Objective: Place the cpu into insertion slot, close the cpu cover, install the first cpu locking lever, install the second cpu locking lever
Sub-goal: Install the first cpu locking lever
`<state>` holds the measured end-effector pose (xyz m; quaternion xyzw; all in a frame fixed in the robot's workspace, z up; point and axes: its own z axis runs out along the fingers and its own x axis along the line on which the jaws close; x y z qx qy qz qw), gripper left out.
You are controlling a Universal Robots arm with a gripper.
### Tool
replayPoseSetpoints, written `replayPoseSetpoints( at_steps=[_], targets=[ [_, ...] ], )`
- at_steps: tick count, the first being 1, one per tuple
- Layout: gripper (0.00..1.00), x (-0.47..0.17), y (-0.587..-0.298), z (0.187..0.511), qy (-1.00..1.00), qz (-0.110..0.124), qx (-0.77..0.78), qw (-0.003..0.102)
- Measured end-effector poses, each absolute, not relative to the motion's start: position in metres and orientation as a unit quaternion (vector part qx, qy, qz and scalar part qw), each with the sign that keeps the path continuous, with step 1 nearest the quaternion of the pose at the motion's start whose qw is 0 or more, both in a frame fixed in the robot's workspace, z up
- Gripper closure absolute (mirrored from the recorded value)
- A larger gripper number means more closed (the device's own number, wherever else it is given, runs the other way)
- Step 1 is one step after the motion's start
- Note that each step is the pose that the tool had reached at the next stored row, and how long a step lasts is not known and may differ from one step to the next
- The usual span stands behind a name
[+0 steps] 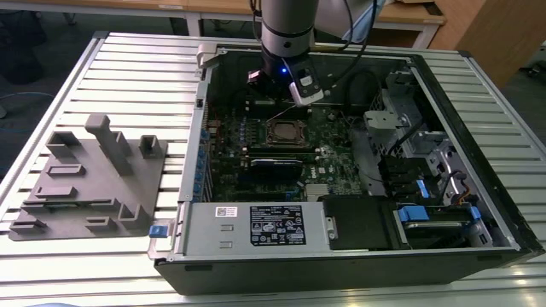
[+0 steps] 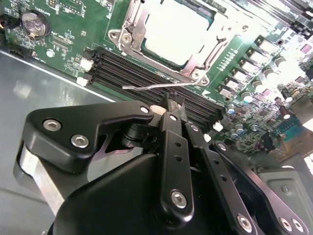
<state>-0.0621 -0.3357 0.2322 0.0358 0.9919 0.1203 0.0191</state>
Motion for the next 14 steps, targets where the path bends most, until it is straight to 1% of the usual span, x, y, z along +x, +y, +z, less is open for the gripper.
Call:
replayPoseSetpoints(
  at_steps=[14],
  targets=[
    [0.89,-0.0574,-0.3354,0.2301,0.992,0.120,0.036,0.018]
  ],
)
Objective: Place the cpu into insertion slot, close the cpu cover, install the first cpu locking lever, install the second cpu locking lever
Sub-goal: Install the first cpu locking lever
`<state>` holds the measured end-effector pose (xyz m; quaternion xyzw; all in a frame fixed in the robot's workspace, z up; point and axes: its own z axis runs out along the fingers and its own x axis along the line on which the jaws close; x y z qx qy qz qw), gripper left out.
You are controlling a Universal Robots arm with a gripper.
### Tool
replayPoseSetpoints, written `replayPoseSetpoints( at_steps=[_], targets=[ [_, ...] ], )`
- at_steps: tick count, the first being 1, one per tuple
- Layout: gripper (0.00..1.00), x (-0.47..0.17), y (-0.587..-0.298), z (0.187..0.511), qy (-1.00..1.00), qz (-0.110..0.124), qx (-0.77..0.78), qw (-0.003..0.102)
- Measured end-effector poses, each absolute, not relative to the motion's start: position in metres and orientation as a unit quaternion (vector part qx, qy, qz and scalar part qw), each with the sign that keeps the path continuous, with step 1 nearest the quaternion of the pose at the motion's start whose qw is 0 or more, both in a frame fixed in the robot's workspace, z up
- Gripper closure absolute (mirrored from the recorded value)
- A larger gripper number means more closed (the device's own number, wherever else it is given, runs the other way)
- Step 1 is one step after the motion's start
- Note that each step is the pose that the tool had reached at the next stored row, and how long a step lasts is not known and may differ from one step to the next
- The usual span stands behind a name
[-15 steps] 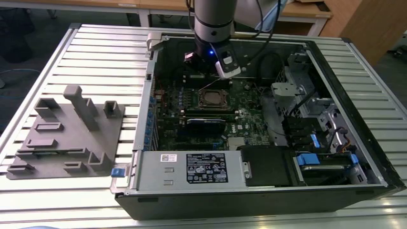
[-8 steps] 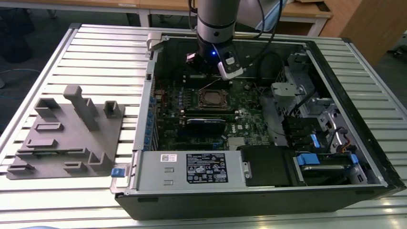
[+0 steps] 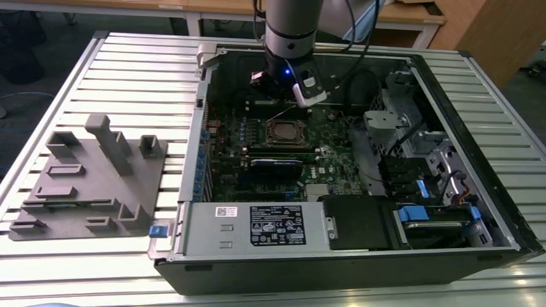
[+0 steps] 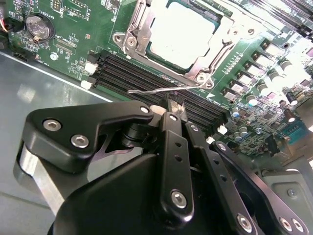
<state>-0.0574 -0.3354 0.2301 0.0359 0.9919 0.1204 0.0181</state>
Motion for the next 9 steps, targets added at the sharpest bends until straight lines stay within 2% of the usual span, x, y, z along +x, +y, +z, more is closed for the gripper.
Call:
replayPoseSetpoints(
  at_steps=[9],
  targets=[
    [0.89,-0.0559,-0.3295,0.2276,0.992,0.119,0.036,0.018]
  ],
)
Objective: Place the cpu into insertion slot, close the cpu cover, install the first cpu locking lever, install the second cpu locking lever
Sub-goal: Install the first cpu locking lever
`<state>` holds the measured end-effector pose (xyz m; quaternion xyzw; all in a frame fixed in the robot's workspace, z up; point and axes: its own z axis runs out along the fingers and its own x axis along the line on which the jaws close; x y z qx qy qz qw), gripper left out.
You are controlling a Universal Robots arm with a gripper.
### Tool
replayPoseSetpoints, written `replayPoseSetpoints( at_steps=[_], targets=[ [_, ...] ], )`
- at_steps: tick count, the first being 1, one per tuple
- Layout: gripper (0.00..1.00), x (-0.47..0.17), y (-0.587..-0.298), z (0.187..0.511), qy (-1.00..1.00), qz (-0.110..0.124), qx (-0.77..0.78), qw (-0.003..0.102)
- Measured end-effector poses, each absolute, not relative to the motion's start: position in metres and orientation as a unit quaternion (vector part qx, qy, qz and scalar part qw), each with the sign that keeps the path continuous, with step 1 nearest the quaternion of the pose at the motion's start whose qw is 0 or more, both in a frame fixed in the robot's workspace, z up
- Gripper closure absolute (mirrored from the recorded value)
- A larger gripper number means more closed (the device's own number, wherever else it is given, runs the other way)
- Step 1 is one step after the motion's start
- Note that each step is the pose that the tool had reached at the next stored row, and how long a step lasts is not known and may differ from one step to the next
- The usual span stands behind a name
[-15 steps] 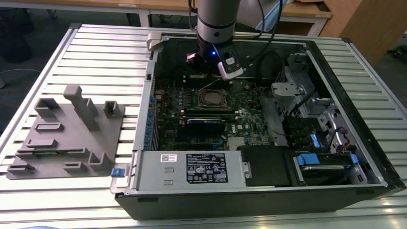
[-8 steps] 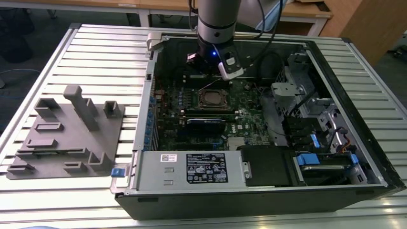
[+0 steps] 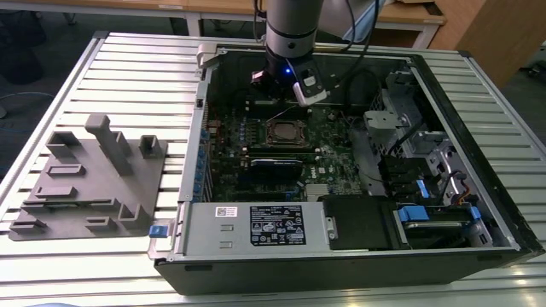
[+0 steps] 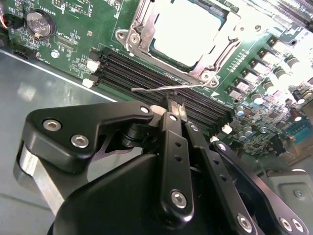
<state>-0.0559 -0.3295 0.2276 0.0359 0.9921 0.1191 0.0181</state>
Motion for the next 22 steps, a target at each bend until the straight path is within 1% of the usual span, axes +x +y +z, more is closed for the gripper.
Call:
replayPoseSetpoints(
  at_steps=[22],
  targets=[
    [0.89,-0.0530,-0.3284,0.2233,0.993,0.114,0.036,0.018]
  ],
)
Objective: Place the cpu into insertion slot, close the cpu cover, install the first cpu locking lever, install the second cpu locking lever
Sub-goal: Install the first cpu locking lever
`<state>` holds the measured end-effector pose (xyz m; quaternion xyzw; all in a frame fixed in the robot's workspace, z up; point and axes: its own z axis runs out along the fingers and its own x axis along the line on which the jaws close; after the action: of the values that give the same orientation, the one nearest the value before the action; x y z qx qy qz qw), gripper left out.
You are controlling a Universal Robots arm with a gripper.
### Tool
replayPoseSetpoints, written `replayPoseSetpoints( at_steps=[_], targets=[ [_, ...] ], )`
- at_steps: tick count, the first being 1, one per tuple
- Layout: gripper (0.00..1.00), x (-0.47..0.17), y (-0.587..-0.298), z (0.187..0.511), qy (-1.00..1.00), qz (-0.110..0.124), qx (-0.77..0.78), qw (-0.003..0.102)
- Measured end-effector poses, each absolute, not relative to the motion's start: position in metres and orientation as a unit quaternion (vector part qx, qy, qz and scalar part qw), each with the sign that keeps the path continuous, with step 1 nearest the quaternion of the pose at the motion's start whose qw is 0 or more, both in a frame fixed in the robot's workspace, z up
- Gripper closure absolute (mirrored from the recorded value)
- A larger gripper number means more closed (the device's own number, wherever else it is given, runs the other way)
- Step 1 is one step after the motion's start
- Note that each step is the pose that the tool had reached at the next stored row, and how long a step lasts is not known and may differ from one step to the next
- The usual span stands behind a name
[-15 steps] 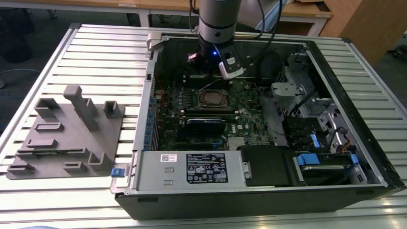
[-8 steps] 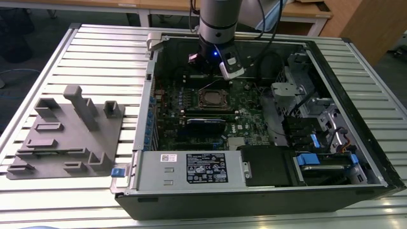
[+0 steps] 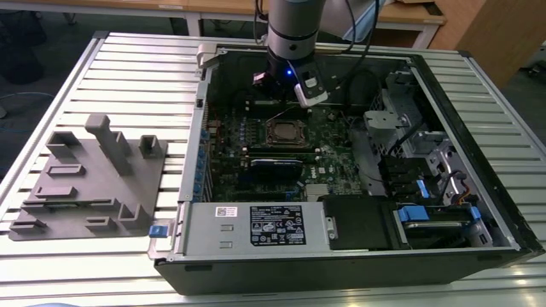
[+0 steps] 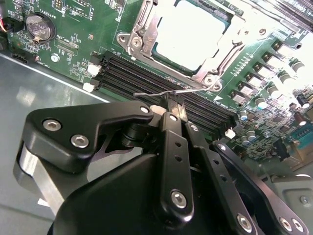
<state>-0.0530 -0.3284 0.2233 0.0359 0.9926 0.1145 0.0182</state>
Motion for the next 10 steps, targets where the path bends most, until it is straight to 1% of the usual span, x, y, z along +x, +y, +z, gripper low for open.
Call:
replayPoseSetpoints(
  at_steps=[10],
  targets=[
    [0.89,-0.0526,-0.3285,0.2222,0.993,0.112,0.038,0.019]
  ],
)
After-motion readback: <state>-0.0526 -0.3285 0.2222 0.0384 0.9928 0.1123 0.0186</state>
